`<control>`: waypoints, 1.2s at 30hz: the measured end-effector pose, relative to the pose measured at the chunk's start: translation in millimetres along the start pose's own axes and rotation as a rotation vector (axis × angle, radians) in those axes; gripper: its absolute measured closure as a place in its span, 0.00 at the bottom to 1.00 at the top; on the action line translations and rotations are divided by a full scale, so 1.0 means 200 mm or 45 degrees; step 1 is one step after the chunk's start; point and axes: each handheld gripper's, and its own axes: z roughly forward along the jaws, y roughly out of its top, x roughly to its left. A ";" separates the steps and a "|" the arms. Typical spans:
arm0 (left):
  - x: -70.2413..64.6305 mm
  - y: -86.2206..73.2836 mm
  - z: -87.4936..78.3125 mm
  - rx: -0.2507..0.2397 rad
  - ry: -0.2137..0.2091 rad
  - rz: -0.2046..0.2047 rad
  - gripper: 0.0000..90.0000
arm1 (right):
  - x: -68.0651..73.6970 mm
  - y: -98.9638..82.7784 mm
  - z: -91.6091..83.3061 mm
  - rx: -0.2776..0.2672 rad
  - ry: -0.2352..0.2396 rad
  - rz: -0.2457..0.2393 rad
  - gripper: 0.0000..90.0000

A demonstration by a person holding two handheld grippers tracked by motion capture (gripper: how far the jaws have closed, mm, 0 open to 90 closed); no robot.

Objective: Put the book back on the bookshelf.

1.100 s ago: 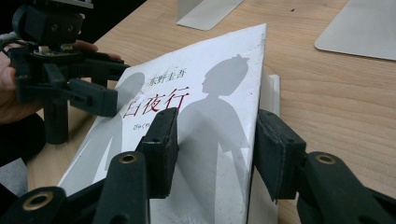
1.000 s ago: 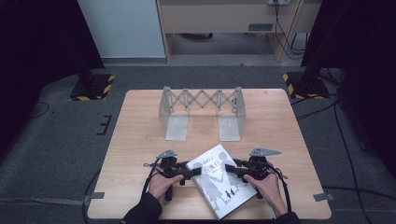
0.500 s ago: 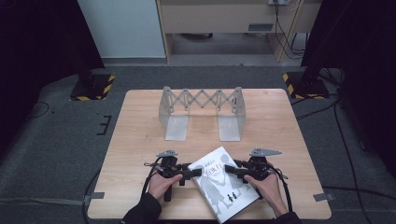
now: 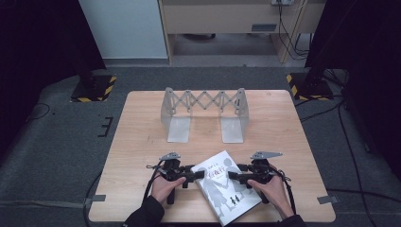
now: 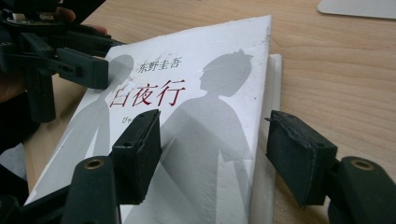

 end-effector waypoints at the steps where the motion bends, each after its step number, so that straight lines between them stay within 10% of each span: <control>1: 0.00 0.00 0.00 -0.002 0.000 -0.004 0.35 | 0.00 0.00 0.00 0.005 0.009 -0.004 0.40; 8: 0.00 0.00 0.00 -0.018 0.009 -0.018 0.37 | 0.00 0.00 0.01 0.016 0.054 -0.016 0.44; 9: -0.01 0.00 -0.01 -0.122 0.023 0.011 0.72 | 0.00 0.00 0.01 0.016 0.051 -0.021 0.47; 12: -0.06 0.03 -0.03 -0.187 -0.004 -0.011 0.72 | 0.00 0.01 0.02 0.025 0.079 -0.025 0.50; 17: -0.11 0.05 -0.04 -0.130 0.166 0.169 0.64 | 0.00 0.00 0.04 -0.015 0.083 0.002 0.52; 24: -0.07 0.00 -0.10 -0.094 0.229 0.124 0.52 | -0.01 0.00 0.04 -0.016 0.069 0.013 0.47; 36: -0.08 -0.07 -0.06 0.003 0.156 0.000 0.29 | 0.02 -0.02 0.01 0.008 0.033 -0.002 0.42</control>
